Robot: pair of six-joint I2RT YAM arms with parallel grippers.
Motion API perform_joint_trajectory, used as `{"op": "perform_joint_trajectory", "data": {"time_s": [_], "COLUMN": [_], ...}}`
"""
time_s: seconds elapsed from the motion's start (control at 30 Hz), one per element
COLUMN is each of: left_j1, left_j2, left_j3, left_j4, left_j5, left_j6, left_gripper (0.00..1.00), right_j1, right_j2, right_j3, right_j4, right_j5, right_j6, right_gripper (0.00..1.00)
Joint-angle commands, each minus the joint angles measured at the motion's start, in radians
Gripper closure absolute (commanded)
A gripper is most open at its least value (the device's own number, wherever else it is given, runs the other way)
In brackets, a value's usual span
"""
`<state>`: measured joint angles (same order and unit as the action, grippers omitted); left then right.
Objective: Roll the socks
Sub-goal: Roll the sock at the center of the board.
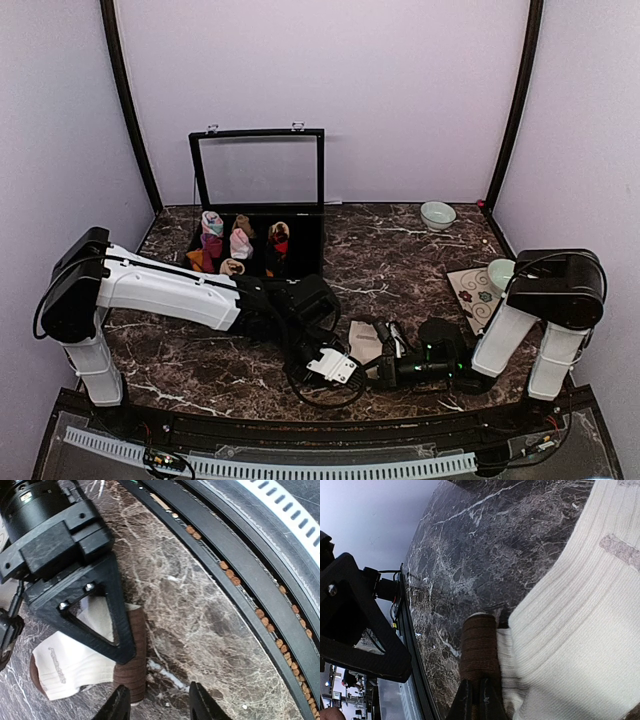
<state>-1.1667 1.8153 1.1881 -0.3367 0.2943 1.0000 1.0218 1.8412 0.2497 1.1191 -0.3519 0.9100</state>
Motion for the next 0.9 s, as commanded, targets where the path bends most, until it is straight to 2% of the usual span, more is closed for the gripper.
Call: {"op": "perform_joint_trajectory", "data": {"time_s": [0.0,0.1,0.4,0.87], "left_j1": [0.013,0.013,0.013,0.006], "left_j2": [0.002,0.019,0.057,0.129], "left_j3": [-0.041,-0.064,-0.089,-0.079], "left_j4": [0.120,0.194,0.213,0.234], "left_j5": [-0.048,-0.072,-0.062,-0.052], "left_j6": [-0.001,0.024,0.074,0.059], "left_gripper": [0.59,0.60,0.74,0.83], "right_j1": [-0.008,-0.008,-0.008,-0.008], "right_j2": [0.079,0.077,0.083,0.079], "right_j3": [-0.058,-0.059,-0.063,-0.064], "right_j4": [-0.385,-0.386,-0.369,-0.348], "right_j5": [0.054,0.056,0.051,0.048], "right_j6": [-0.028,-0.027,-0.019,-0.010], "right_gripper": [0.99,0.99,0.99,0.99]}}
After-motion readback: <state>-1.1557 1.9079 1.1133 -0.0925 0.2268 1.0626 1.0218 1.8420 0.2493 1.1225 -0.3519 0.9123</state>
